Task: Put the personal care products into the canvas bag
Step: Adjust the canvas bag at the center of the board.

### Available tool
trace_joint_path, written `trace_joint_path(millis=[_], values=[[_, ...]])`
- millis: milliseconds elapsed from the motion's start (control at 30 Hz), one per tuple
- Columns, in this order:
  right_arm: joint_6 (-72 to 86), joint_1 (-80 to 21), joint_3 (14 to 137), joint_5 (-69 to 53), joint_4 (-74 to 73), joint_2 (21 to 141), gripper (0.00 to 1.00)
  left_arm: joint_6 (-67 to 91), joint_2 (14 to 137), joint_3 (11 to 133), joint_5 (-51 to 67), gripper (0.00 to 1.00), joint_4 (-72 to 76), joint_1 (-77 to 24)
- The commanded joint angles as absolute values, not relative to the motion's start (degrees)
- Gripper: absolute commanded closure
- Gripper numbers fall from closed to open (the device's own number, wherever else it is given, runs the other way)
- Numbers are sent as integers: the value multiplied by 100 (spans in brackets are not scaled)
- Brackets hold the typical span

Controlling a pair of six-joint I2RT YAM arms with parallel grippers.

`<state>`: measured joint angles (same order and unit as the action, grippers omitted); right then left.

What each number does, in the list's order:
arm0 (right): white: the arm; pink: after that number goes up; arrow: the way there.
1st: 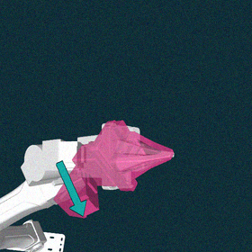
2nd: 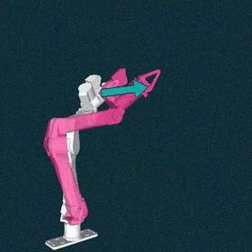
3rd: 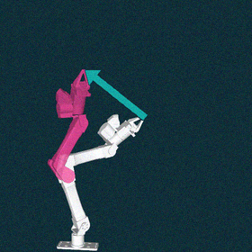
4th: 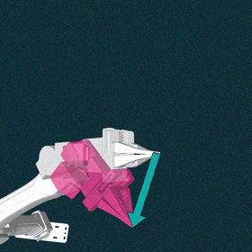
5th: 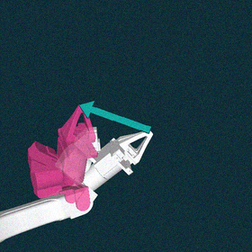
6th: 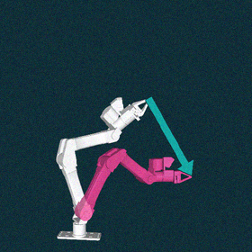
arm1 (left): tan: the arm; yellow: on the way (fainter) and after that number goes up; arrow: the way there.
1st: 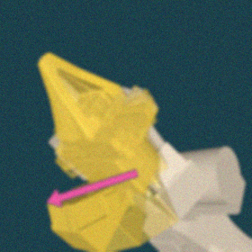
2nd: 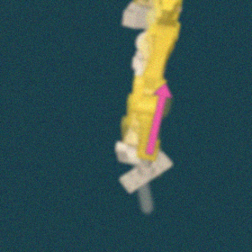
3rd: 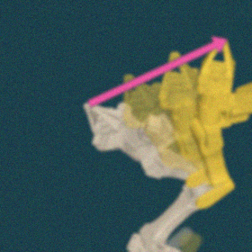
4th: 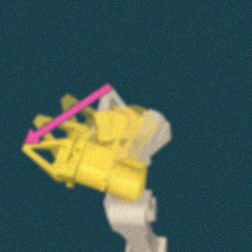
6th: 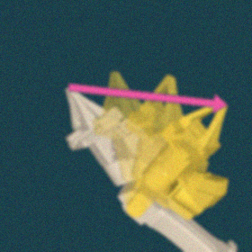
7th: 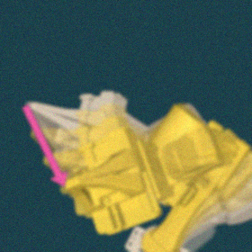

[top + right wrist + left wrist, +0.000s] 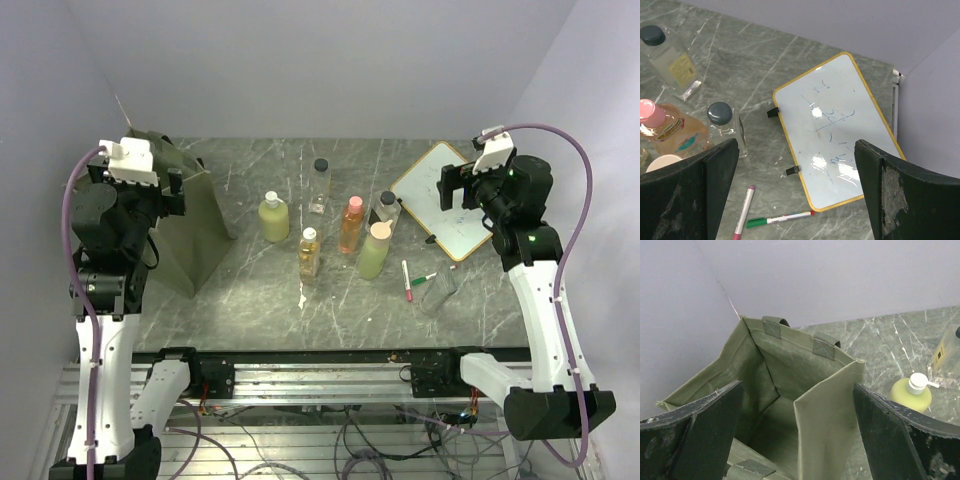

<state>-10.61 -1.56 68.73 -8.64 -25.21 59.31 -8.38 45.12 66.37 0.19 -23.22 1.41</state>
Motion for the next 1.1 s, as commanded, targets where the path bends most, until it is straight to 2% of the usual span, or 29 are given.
trace_joint_path(millis=[0,333,633,800,933,1067], values=[[-1133,-122,6896,-1116,-2601,6071,0,-1020,4762,7062,24,0,-2940,172],[-1092,-130,7042,-1411,-2664,6474,0,-1517,6212,8386,600,0,-4338,174],[-1050,-127,7053,-1550,-2557,6645,0,-2119,7281,8881,775,0,-5024,168],[-1011,-131,6990,-1605,-2474,6710,0,-2423,7693,9048,1385,5,-5287,175],[-1002,-119,6917,-1575,-2409,6690,0,-2395,7980,9125,1625,14,-5413,160],[-1019,-107,6857,-1539,-2401,6639,0,-2148,8221,9230,1818,35,-5640,136]])
